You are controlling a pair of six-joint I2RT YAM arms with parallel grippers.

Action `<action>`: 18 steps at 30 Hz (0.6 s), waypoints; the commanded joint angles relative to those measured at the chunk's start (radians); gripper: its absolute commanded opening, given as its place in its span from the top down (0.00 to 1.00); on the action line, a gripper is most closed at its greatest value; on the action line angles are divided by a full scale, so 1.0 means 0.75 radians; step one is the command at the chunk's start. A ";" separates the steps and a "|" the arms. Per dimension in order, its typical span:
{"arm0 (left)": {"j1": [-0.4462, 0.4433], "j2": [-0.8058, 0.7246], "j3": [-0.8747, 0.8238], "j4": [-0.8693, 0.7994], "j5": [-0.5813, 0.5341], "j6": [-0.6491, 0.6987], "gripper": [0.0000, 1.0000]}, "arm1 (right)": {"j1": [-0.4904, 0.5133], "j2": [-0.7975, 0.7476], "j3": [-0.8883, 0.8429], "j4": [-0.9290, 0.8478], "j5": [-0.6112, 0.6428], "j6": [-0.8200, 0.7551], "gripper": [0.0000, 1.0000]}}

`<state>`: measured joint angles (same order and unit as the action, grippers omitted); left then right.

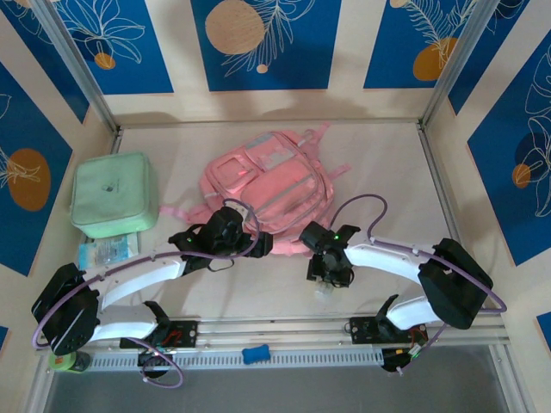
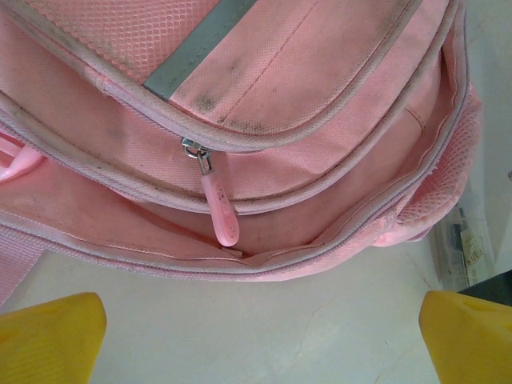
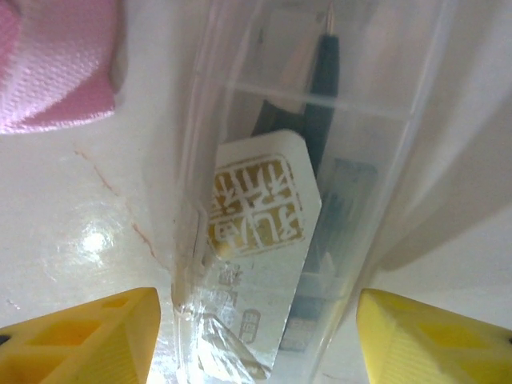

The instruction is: Pack the student bag

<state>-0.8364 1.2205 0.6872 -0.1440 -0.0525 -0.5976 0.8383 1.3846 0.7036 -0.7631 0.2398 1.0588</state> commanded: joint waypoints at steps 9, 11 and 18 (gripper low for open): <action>-0.001 0.021 0.058 -0.049 0.005 0.001 0.01 | 0.059 0.054 -0.012 -0.026 -0.004 0.109 0.42; 0.000 0.014 0.049 -0.040 0.006 -0.004 0.01 | 0.049 0.037 -0.027 -0.005 -0.015 0.093 0.46; 0.000 0.013 0.057 -0.041 0.001 0.003 0.00 | 0.015 -0.039 -0.034 -0.037 -0.011 0.025 0.54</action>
<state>-0.8364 1.2339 0.7021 -0.1555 -0.0525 -0.5972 0.8600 1.3830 0.6876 -0.7639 0.2192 1.0988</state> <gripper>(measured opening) 0.994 0.468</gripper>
